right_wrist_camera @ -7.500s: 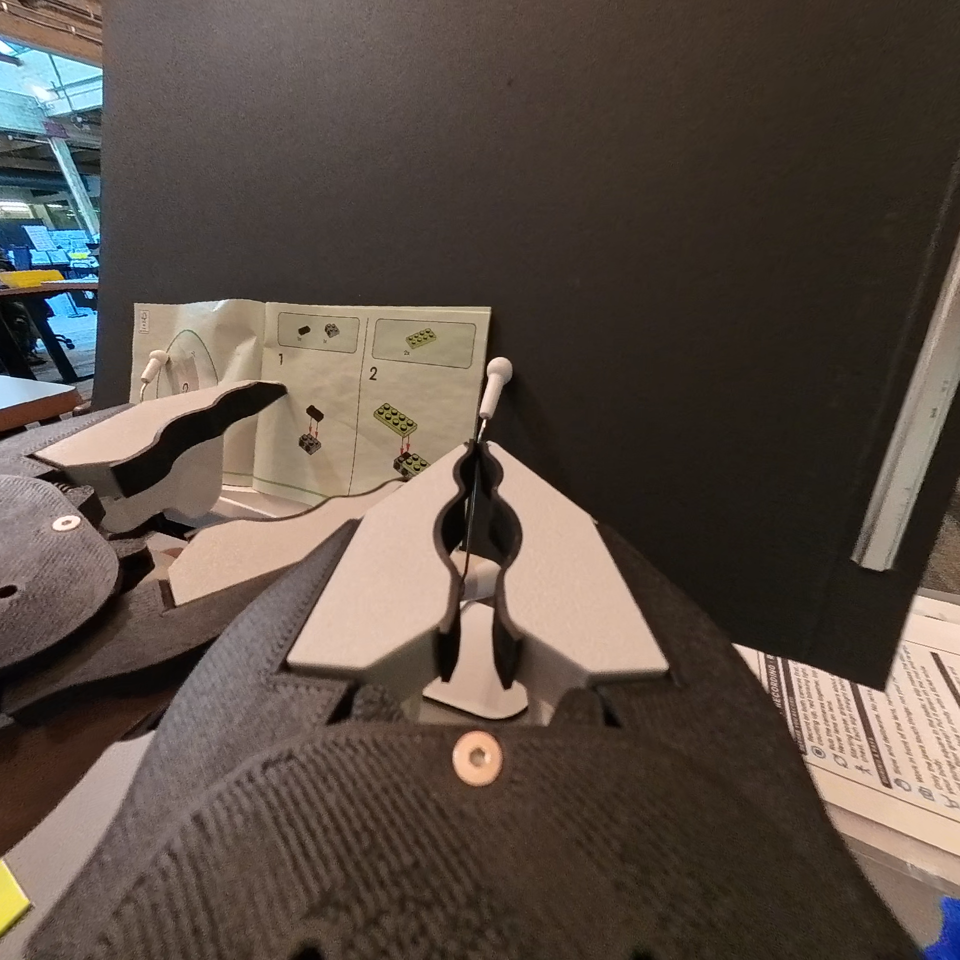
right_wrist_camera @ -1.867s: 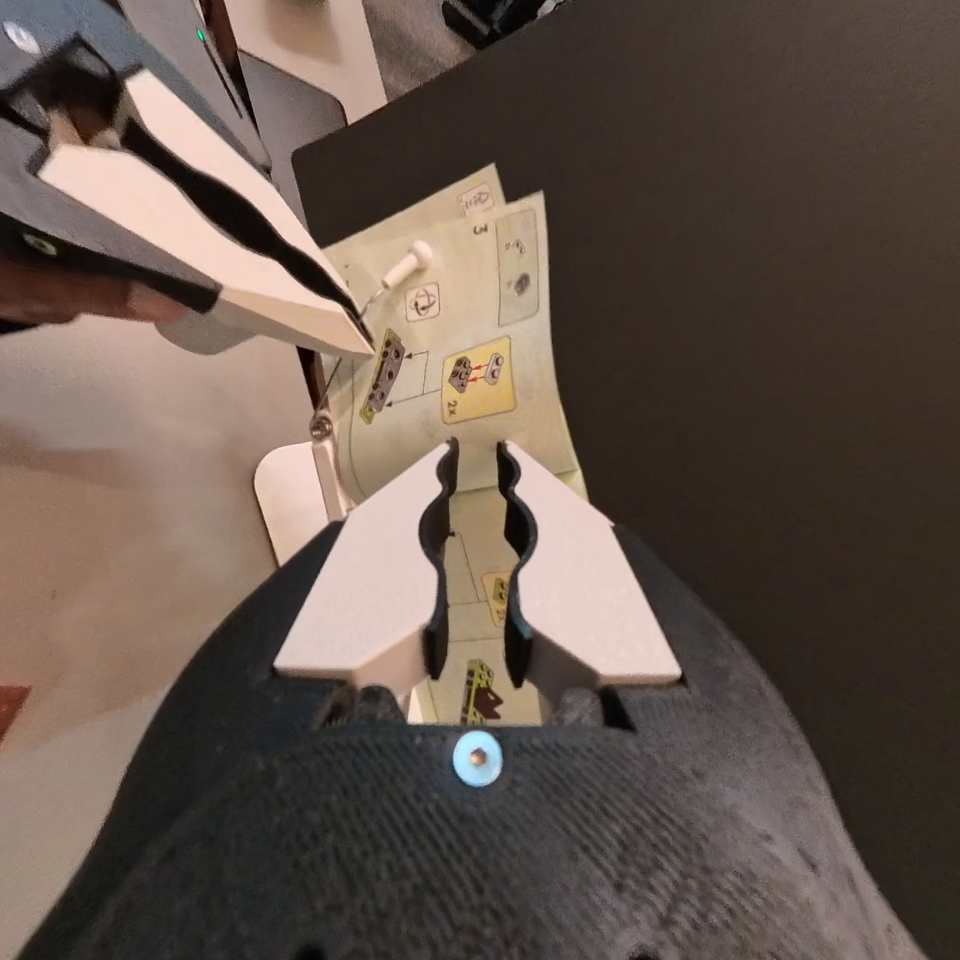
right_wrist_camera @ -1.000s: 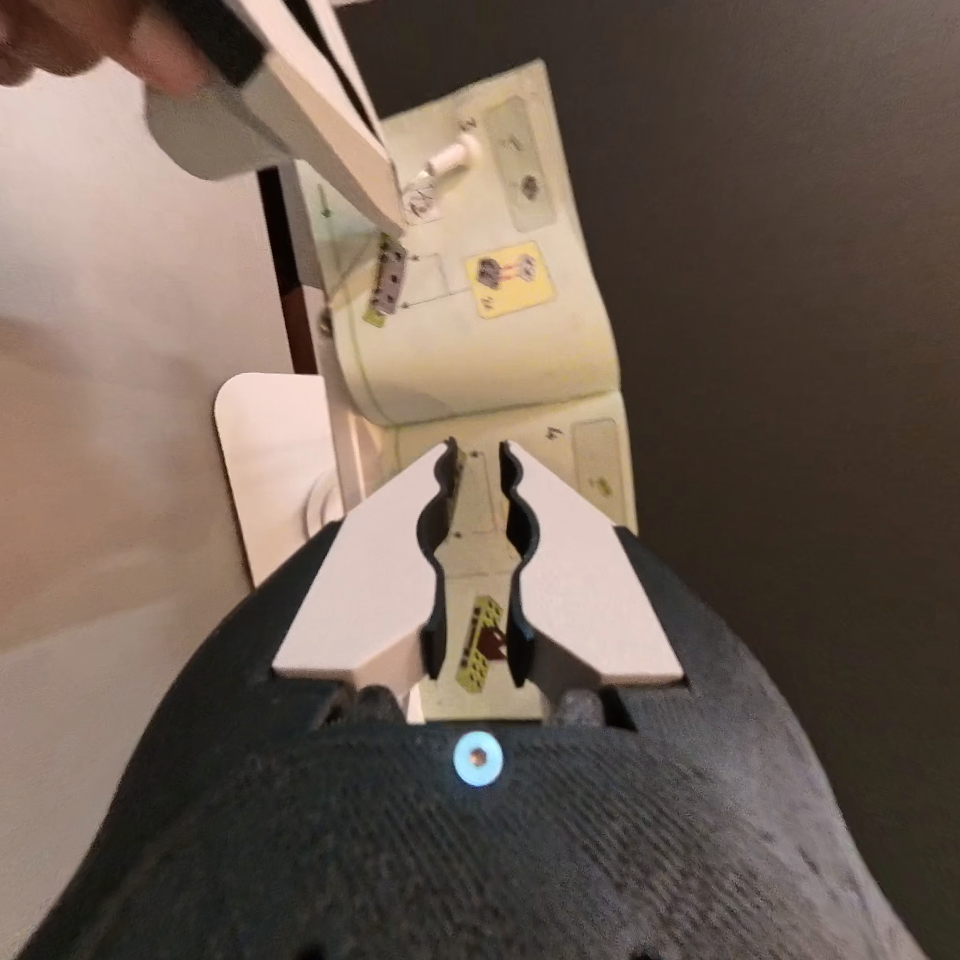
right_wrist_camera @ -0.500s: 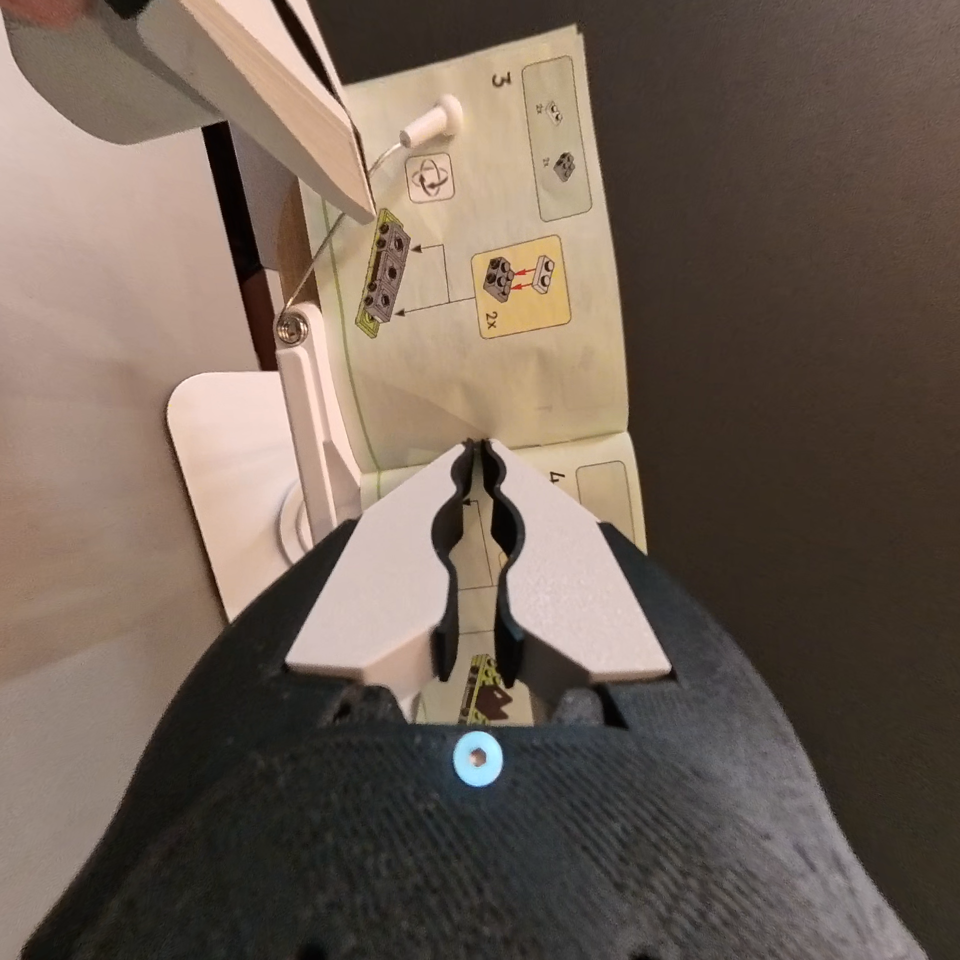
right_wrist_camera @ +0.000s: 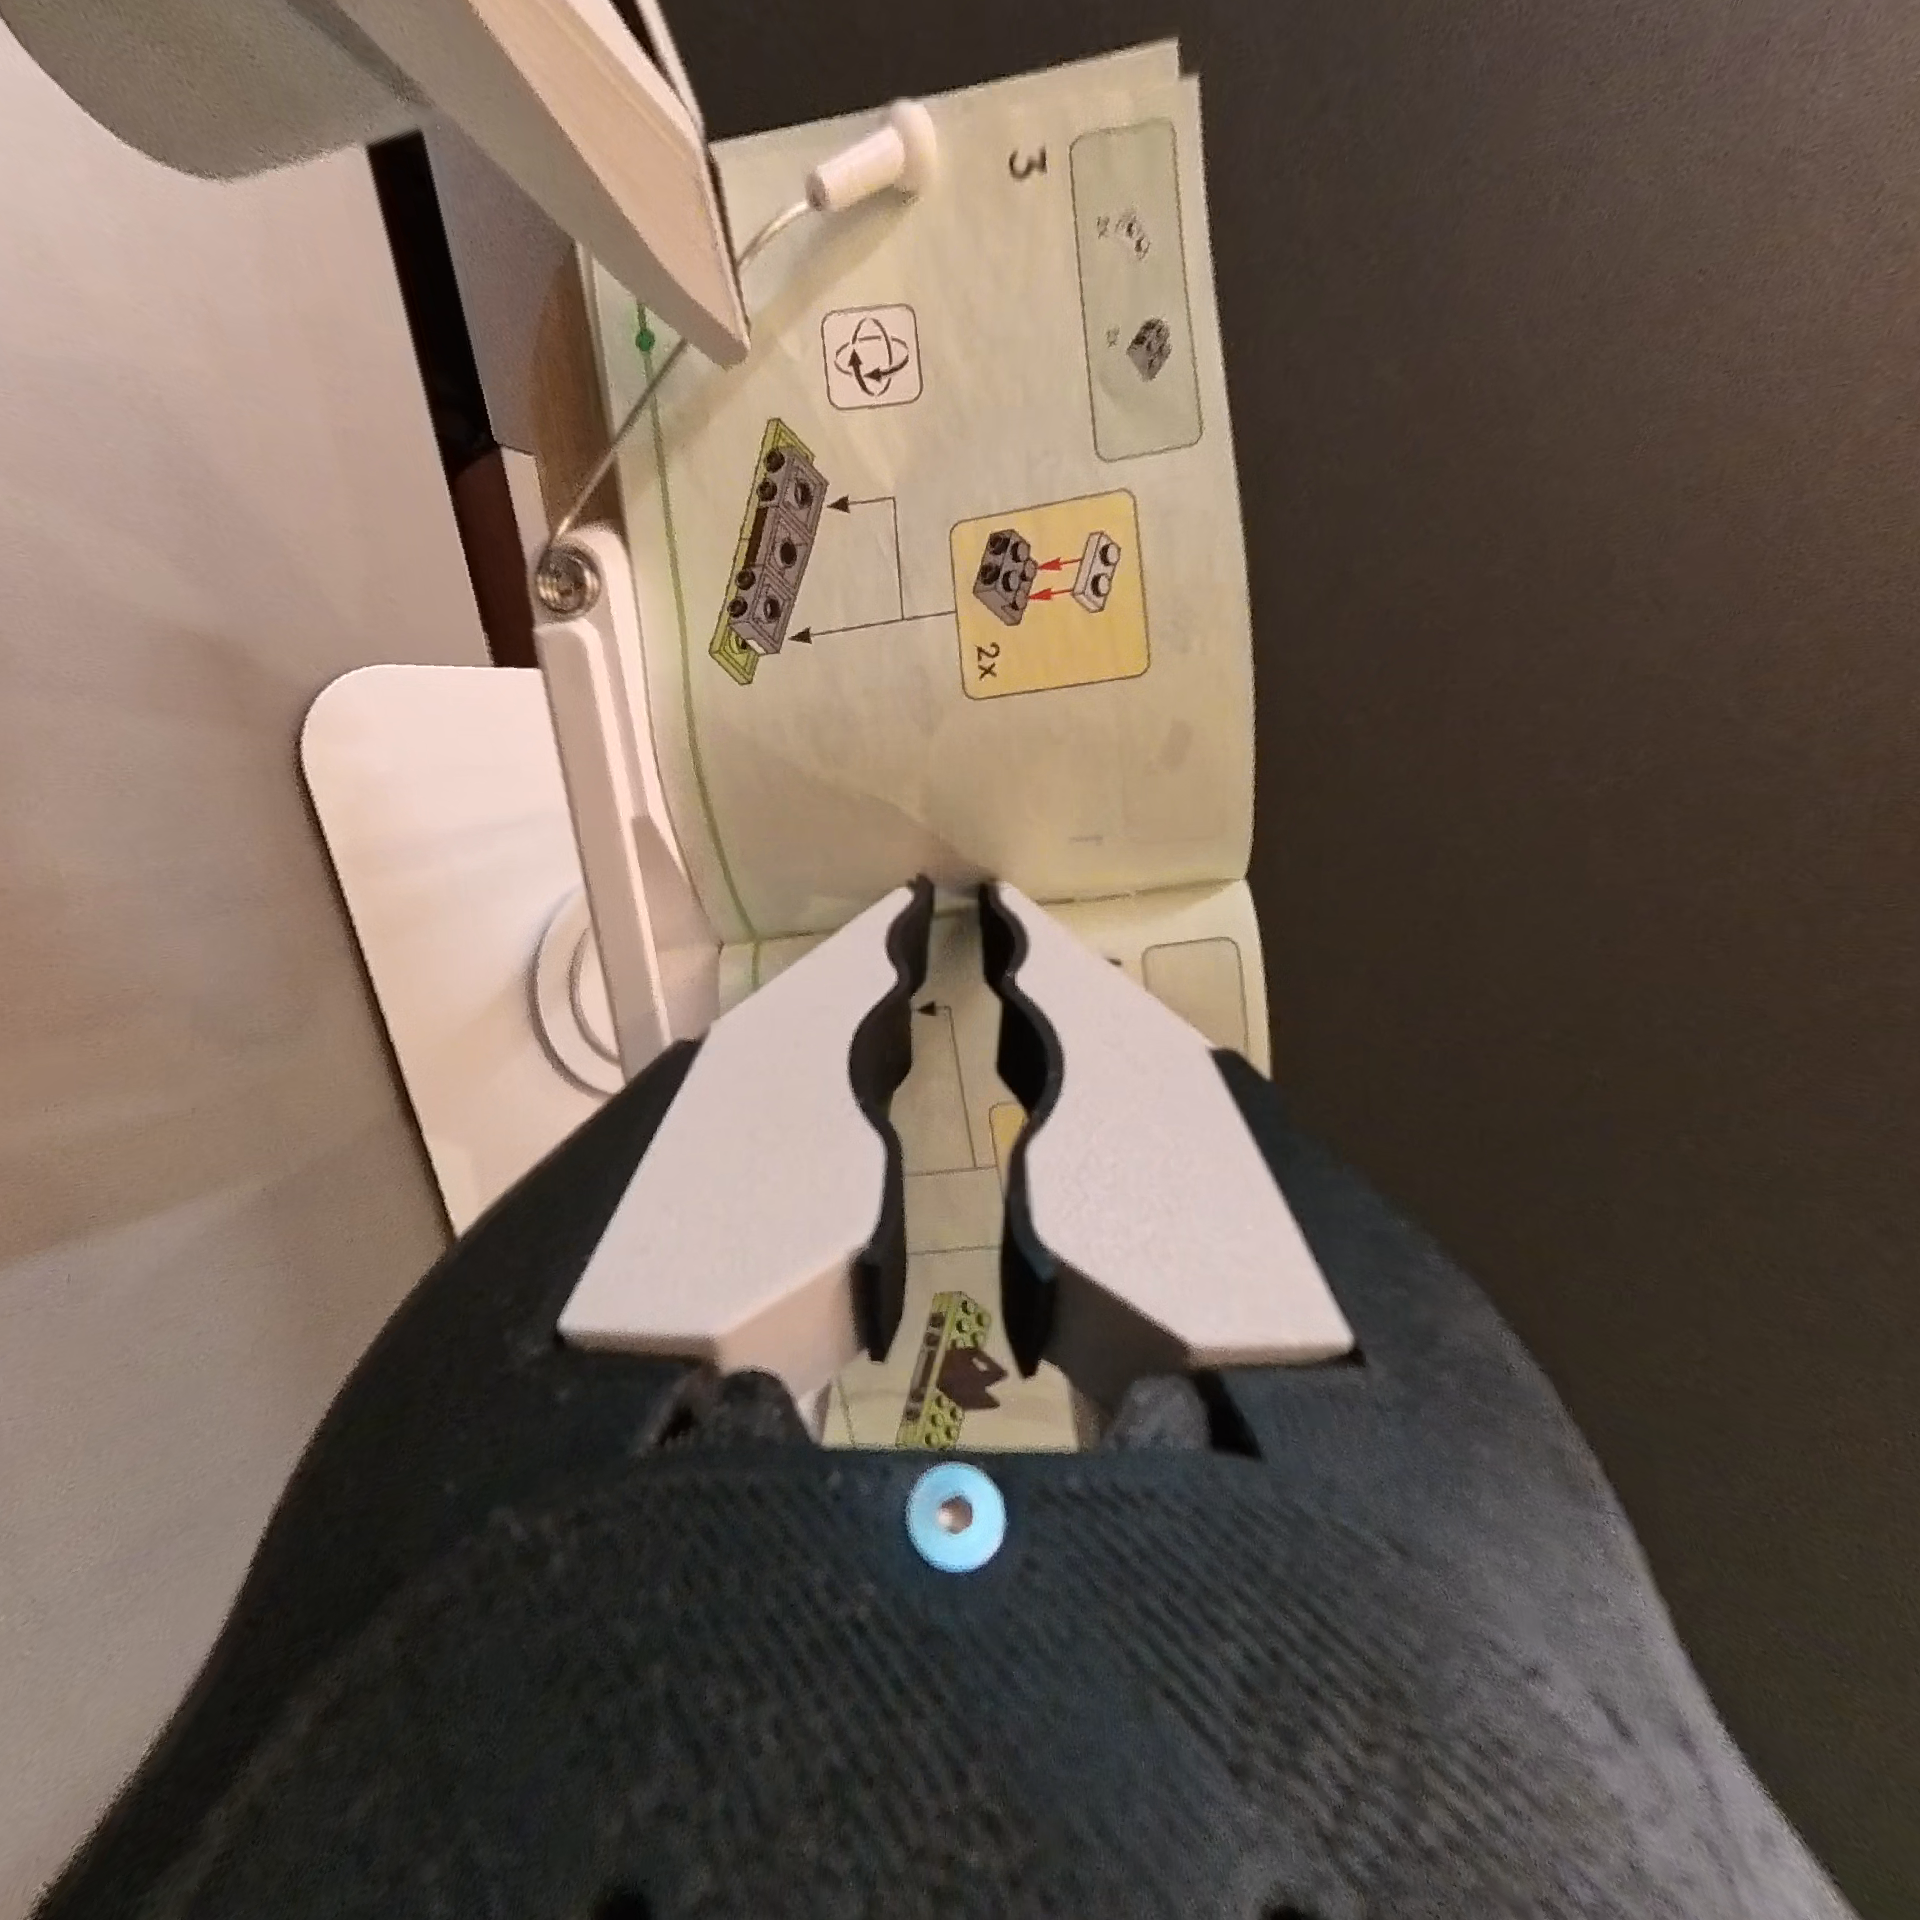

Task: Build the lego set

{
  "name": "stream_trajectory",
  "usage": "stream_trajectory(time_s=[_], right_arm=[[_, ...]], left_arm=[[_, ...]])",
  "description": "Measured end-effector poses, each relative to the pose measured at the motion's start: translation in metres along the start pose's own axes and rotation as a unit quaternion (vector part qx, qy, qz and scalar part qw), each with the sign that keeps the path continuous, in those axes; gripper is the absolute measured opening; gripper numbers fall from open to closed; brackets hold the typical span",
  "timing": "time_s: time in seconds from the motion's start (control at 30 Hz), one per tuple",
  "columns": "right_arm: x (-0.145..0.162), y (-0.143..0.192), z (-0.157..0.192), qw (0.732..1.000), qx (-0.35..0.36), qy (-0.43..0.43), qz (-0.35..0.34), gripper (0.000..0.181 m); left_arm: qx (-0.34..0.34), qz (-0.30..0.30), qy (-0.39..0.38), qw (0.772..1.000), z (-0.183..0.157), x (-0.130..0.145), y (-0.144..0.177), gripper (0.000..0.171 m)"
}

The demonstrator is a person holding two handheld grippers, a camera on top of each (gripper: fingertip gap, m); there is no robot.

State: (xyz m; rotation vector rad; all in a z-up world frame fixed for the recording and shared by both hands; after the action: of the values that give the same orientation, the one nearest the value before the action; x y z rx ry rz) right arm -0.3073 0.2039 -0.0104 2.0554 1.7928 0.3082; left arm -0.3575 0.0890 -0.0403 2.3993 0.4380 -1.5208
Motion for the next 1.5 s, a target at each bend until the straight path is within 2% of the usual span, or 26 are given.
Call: stream_trajectory(time_s=[0.13,0.23,0.37,0.43,0.47,0.53,0.63,0.7,0.8,0.87,0.93,1.03,1.07,1.27,1.4,1.5], right_arm=[[-0.005,0.015,-0.010,0.999,0.017,-0.032,-0.029,0.018],[0.004,0.045,-0.035,0.993,0.065,-0.084,-0.048,0.019],[0.034,0.095,-0.068,0.972,0.122,-0.190,-0.059,0.013],[0.048,0.110,-0.068,0.962,0.119,-0.240,-0.050,0.000],[0.052,0.112,-0.061,0.961,0.105,-0.251,-0.038,0.000],[0.044,0.107,-0.037,0.968,0.068,-0.242,-0.024,0.000],[-0.010,0.085,0.002,0.978,0.021,-0.191,-0.077,0.000],[-0.037,0.060,0.018,0.988,0.015,-0.139,-0.068,0.000],[-0.041,0.016,0.017,0.996,0.039,-0.074,0.011,0.000],[-0.045,-0.004,0.013,0.996,0.035,-0.078,0.009,0.000],[-0.049,-0.014,0.010,0.997,0.031,-0.076,-0.008,0.000],[-0.053,-0.022,0.009,0.996,0.025,-0.073,-0.032,0.000],[-0.053,-0.024,0.009,0.996,0.022,-0.076,-0.036,0.000],[-0.053,-0.025,0.009,0.993,0.008,-0.108,-0.051,0.000],[-0.053,-0.025,0.009,0.994,0.006,-0.099,-0.044,0.000],[-0.053,-0.026,0.008,0.993,0.001,-0.112,-0.047,0.000]], left_arm=[[0.000,-0.004,0.006,1.000,0.000,0.000,-0.001,0.001],[0.002,-0.005,0.007,1.000,0.000,-0.001,0.000,0.001],[0.004,-0.011,-0.009,1.000,-0.003,-0.003,-0.001,0.000],[-0.003,-0.014,-0.019,1.000,-0.004,-0.003,-0.002,0.000],[-0.006,-0.015,-0.021,1.000,-0.004,-0.003,-0.003,0.000],[-0.010,-0.013,-0.023,1.000,-0.005,-0.004,-0.004,0.000],[-0.014,-0.011,-0.019,1.000,-0.005,-0.004,-0.004,0.000],[-0.019,-0.008,-0.024,0.999,-0.005,-0.003,-0.002,0.000],[-0.023,-0.005,-0.038,0.999,-0.005,-0.002,0.002,0.000],[-0.014,-0.007,-0.062,0.998,-0.006,0.000,0.005,0.000],[0.033,-0.029,-0.077,0.996,-0.017,-0.003,0.009,0.000],[0.051,-0.112,-0.008,0.992,-0.018,-0.028,0.020,0.000],[0.055,-0.124,0.009,0.991,-0.016,-0.032,0.022,0.000],[0.027,-0.108,0.061,0.992,0.002,-0.025,0.020,0.000],[-0.010,-0.063,0.075,0.995,0.008,-0.014,0.006,0.025],[-0.029,-0.059,0.061,0.996,0.005,-0.012,0.001,0.025]])
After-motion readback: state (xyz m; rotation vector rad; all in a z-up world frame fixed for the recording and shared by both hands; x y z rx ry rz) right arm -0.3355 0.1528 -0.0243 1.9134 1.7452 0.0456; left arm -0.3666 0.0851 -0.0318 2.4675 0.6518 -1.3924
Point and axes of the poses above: each gripper's, where its closed fingertips meet, y back along the fingers, x out of its underside, z = x × y across the jaws, the point moved 4 cm from there along y, back along the fingers, and after that the axes turned 13 degrees about y, right-handed, at the moved point
